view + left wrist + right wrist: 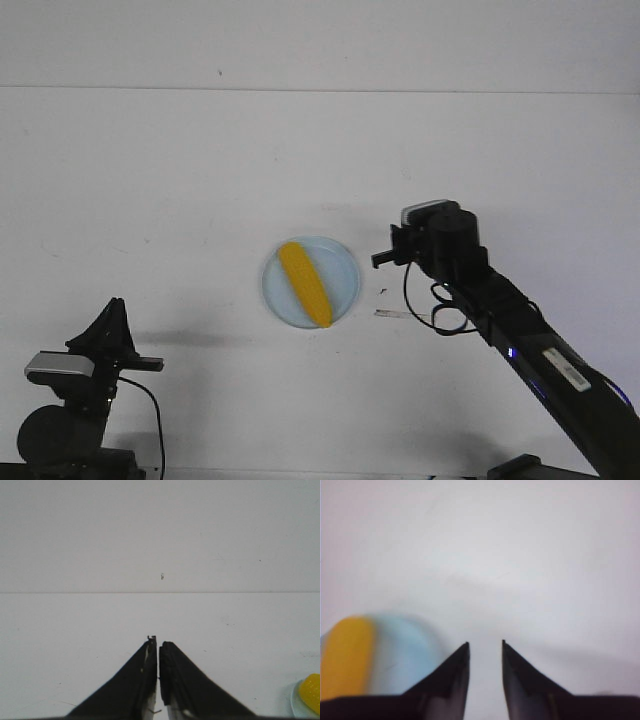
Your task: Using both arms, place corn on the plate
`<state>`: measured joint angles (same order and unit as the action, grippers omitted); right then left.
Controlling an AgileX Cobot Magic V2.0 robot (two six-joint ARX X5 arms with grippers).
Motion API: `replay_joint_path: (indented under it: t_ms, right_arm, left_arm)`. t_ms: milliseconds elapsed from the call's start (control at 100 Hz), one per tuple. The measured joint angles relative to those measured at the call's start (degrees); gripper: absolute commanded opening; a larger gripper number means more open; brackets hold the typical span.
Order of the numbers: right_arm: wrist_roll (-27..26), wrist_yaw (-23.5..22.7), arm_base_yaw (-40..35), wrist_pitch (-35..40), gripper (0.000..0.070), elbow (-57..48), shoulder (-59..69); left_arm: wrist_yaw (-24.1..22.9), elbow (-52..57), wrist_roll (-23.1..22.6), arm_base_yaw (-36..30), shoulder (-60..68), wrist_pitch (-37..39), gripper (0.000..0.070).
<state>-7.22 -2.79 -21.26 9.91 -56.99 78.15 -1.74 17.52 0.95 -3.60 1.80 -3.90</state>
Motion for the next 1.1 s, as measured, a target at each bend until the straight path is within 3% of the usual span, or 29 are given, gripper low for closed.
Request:
replay_joint_path:
  t_ms: [180, 310, 470, 690, 910, 1100]
  right_arm:
    - [3.0, 0.0, 10.9, -13.5, 0.0015, 12.1, -10.2]
    - [3.9, 0.2, 18.1, -17.2, 0.0015, 18.4, -18.1]
    - [4.1, 0.3, 22.9, -16.7, 0.0015, 25.9, -28.6]
    - [4.1, 0.2, 23.5, -16.0, 0.0015, 34.9, -46.1]
    - [4.1, 0.2, 23.5, -4.7, 0.0015, 36.3, -60.6]
    - [4.1, 0.2, 23.5, -1.6, 0.0015, 36.3, -66.1]
  left_arm:
    - [0.0, 0.0, 0.0, 0.0, 0.0, 0.0, 0.0001]
    - [0.0, 0.0, 0.0, 0.0, 0.0, 0.0, 0.0001]
    - [0.0, 0.0, 0.0, 0.0, 0.0, 0.0, 0.0001]
    - [0.0, 0.0, 0.0, 0.0, 0.0, 0.0, 0.0001]
    - [0.0, 0.0, 0.0, 0.0, 0.0, 0.0, 0.0001]
    - [0.0, 0.0, 0.0, 0.0, 0.0, 0.0, 0.0001]
